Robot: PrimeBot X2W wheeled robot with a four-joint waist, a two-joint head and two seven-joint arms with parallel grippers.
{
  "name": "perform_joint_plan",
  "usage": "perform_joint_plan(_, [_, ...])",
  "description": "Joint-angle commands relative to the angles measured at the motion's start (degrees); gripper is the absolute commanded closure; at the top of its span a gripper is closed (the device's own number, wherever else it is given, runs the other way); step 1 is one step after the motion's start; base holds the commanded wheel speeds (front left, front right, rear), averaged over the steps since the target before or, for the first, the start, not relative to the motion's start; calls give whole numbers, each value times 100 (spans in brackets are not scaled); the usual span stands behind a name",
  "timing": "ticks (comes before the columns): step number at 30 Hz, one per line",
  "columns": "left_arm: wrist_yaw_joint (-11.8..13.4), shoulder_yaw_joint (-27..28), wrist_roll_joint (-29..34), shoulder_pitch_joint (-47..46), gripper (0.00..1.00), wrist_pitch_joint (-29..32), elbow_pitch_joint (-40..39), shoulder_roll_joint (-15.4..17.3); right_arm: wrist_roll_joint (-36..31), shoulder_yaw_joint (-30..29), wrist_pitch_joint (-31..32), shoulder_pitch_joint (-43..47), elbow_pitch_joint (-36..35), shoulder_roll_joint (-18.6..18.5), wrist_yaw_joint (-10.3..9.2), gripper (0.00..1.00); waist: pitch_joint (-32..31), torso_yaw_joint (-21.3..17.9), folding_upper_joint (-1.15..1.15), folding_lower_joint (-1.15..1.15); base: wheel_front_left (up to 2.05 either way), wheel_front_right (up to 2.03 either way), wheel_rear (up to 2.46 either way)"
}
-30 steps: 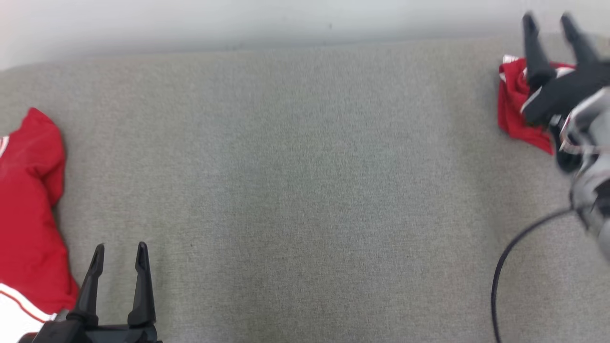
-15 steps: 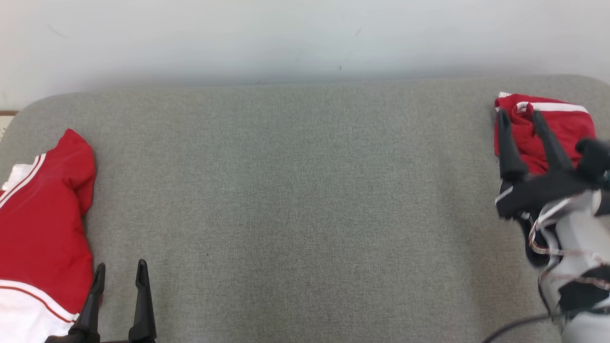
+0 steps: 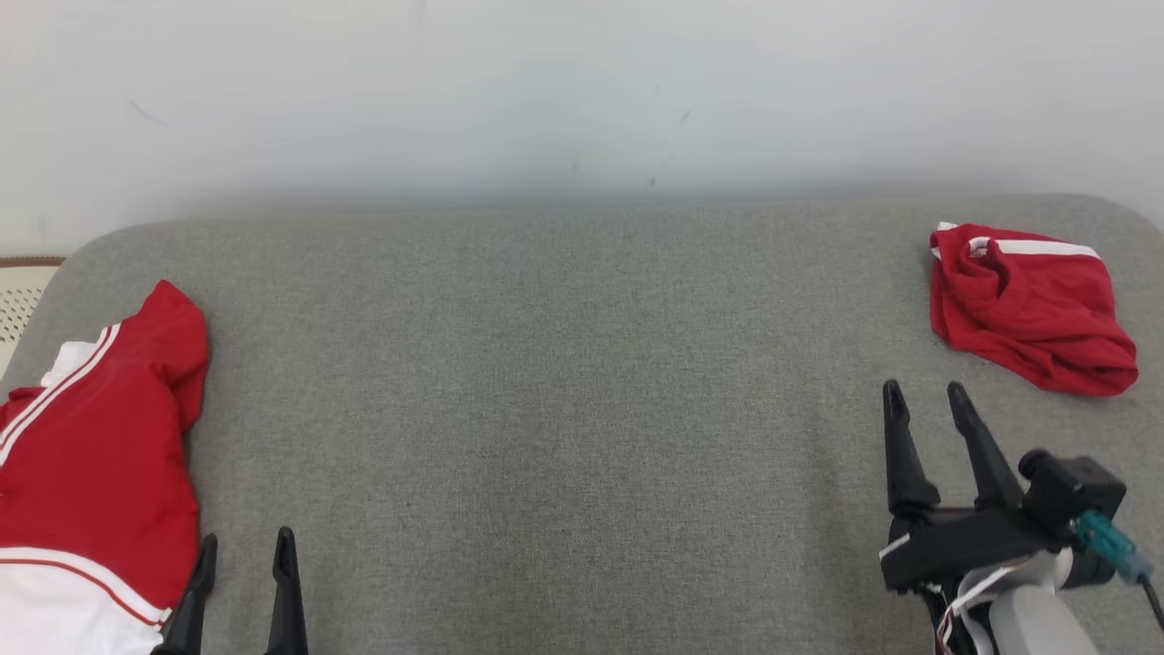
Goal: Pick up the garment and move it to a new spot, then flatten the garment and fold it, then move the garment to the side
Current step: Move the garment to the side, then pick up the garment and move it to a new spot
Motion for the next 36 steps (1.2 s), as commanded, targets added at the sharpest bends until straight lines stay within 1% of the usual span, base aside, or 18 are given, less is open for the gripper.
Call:
perform_joint_plan(1, [-6, 2, 25, 73, 0, -18, 23, 1, -93, -49, 21, 174, -100, 59, -1, 0, -60, -9, 0, 1, 0, 0, 0])
perform_joint_plan(4, [-5, -19, 42, 121, 0, -18, 71, -7, -297, -124, 67, 511, -276, 211, 0, 0, -136, -35, 0, 1, 0, 0, 0])
perform_joint_plan(10, [18, -51, 65, 206, 0, -19, 171, -17, -606, -28, 243, 1068, -548, 418, -1, 0, -294, -103, 0, 1, 0, 0, 0])
perform_joint_plan(16, [31, -47, 102, 264, 0, -19, 255, -18, -787, 41, 330, 1398, -786, 583, -1, 0, -367, -167, 0, 1, 0, 0, 0])
perform_joint_plan(25, [129, 22, 229, 253, 0, -19, 380, 91, -919, 26, 413, 1492, -977, 573, -1, 0, -398, -234, 0, 1, 0, 0, 0])
perform_joint_plan(36, [99, 43, 174, 214, 0, -19, 408, 141, -942, 9, 442, 1545, -994, 608, -1, 0, -397, -215, 0, 1, 0, 0, 0])
